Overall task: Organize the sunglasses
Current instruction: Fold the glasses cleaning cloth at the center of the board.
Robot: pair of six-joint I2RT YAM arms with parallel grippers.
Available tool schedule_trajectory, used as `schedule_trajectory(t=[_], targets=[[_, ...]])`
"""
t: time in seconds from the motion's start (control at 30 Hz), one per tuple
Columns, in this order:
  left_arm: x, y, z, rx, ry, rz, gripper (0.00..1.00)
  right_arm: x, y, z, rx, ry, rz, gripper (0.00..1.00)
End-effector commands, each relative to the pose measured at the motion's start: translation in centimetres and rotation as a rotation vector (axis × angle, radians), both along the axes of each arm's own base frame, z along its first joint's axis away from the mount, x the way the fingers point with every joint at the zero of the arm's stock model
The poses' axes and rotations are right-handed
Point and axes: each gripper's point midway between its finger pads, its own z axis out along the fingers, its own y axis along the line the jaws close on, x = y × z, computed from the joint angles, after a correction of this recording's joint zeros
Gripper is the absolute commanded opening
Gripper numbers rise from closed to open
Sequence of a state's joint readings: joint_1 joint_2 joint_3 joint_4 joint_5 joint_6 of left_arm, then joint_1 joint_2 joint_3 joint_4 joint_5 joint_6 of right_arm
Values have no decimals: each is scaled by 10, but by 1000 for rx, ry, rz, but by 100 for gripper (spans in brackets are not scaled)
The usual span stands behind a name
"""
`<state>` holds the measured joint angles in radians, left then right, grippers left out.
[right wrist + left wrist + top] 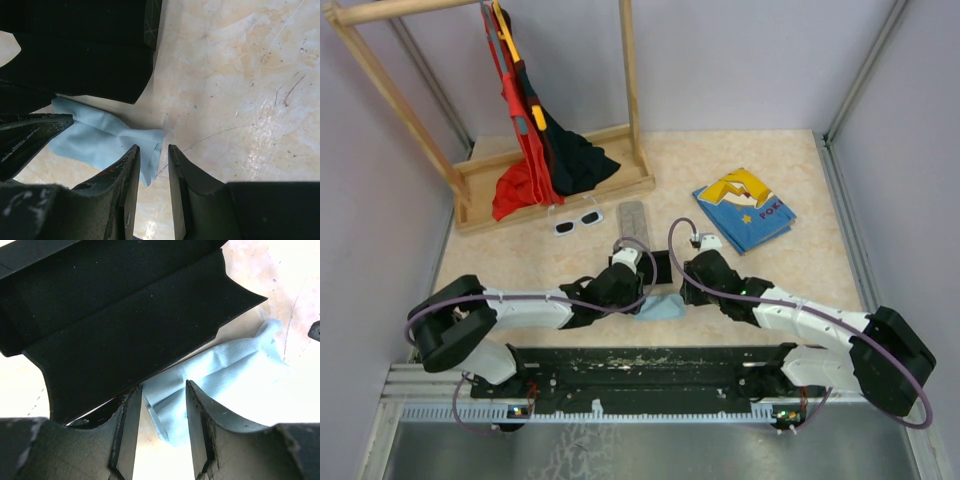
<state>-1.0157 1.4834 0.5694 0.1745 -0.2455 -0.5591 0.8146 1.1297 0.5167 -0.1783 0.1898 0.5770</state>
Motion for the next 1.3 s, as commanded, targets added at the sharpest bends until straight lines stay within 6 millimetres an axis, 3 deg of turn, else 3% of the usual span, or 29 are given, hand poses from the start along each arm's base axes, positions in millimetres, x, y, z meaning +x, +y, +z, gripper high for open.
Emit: schedule_trajectory(t=[0.0, 0.23, 0.67, 0.93, 1.27], targets=[[-15, 24, -29, 174, 50, 10, 46, 5, 0, 10, 29, -36, -9, 30], [-22, 29, -37, 237, 46, 10, 39, 5, -1, 9, 28, -35, -11, 30], [-30, 33, -48, 262, 56, 5, 2, 4, -1, 6, 37, -28, -19, 30], [-34, 39, -45, 237, 60, 20, 1, 11, 6, 6, 129, -58, -66, 39], [-36, 34, -45, 219, 65, 8, 1, 14, 14, -1, 206, -52, -112, 41]])
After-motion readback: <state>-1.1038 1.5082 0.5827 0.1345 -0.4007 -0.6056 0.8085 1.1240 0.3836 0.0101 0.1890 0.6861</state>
